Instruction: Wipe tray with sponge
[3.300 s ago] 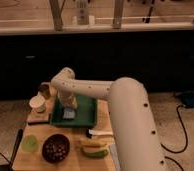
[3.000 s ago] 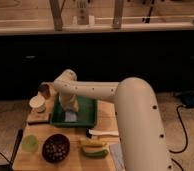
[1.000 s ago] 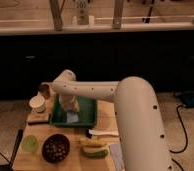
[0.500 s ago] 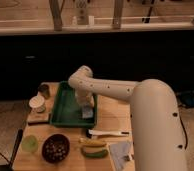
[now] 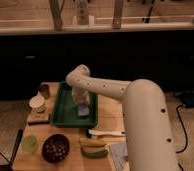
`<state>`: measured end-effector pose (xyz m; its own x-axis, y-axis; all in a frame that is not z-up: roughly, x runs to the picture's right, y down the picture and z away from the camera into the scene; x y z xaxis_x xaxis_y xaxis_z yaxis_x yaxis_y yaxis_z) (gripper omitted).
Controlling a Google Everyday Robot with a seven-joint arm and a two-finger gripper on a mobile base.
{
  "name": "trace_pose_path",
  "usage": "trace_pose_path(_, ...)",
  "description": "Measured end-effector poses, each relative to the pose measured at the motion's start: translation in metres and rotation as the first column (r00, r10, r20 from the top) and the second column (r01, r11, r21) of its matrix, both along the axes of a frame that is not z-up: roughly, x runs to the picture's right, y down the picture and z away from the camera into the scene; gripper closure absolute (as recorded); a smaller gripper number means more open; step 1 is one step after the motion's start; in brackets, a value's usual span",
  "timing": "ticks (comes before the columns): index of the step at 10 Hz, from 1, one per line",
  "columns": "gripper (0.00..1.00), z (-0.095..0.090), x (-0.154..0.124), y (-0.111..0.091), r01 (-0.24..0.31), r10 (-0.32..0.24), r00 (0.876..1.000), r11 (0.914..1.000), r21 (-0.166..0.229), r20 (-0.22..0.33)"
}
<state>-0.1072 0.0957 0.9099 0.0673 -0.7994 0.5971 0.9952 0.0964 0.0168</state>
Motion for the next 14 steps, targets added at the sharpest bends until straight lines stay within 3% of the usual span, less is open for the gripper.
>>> trace_pose_path(3,0.97,-0.006,-0.07,0.011,0.036,-0.034,0.997,0.9991,-0.021,0.065)
trace_pose_path(6,0.97,-0.011,-0.084,0.018,0.05,-0.048,0.997,0.9982,-0.035,0.061)
trace_pose_path(8,0.97,-0.013,-0.07,0.02,0.052,-0.051,0.998,0.9979,-0.04,0.041)
trace_pose_path(12,0.97,-0.018,-0.002,0.023,0.054,-0.054,0.999,0.9975,-0.047,-0.003)
trace_pose_path(14,0.97,-0.02,0.011,0.025,0.055,-0.057,0.998,0.9972,-0.05,-0.021)
